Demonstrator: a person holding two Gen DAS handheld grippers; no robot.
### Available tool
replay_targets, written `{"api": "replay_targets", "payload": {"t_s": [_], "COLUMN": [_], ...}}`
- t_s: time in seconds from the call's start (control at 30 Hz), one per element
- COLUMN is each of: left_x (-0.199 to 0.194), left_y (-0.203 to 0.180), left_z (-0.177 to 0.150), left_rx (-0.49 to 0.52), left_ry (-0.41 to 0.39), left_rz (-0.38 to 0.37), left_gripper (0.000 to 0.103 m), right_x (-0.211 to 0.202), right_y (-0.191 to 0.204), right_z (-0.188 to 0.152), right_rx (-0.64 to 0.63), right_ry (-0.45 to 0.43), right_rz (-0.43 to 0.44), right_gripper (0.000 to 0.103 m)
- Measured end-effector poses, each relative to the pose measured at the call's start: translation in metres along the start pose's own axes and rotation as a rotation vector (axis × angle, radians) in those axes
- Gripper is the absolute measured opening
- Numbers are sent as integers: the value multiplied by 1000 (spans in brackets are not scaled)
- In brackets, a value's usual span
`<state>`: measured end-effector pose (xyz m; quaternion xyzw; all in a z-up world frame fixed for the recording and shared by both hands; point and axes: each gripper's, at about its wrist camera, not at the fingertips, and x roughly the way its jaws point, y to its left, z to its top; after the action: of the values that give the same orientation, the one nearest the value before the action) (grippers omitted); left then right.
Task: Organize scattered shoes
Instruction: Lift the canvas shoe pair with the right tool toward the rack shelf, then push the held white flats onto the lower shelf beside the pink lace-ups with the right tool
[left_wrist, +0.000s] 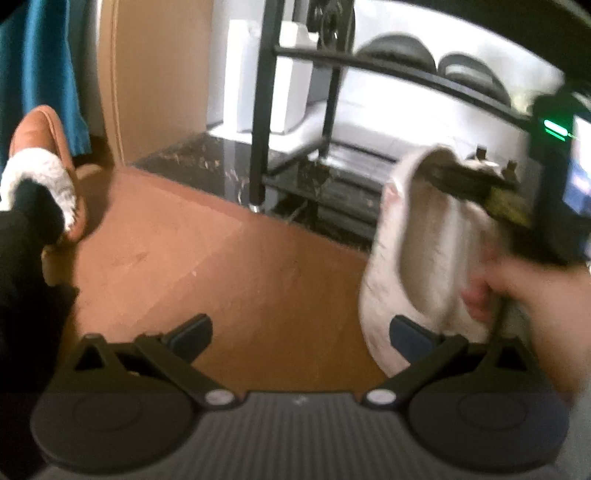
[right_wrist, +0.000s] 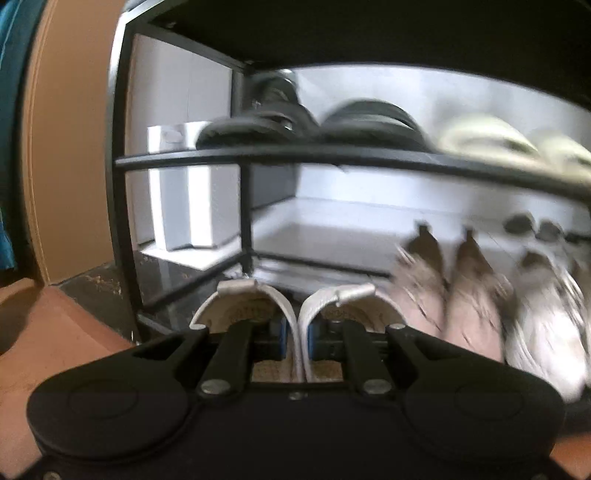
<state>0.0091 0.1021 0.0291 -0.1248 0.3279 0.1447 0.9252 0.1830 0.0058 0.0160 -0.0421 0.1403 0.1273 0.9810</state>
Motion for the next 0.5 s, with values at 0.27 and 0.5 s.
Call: {"api": "replay_targets", "payload": {"t_s": [0.27,0.5], "left_x": [-4,9], "left_y": [4,7], "left_z": [9,13], "left_rx": [-23,-44], "left_ry": [-124,-82], "left_rz": [7,-5], "left_gripper": [102,102], "right_x": [111,136], "right_y": [2,1], "right_z": [36,37], "right_rx": [154,185], "right_ry": [52,106], "right_rz": [-82,-86], "right_gripper": [10,34]}}
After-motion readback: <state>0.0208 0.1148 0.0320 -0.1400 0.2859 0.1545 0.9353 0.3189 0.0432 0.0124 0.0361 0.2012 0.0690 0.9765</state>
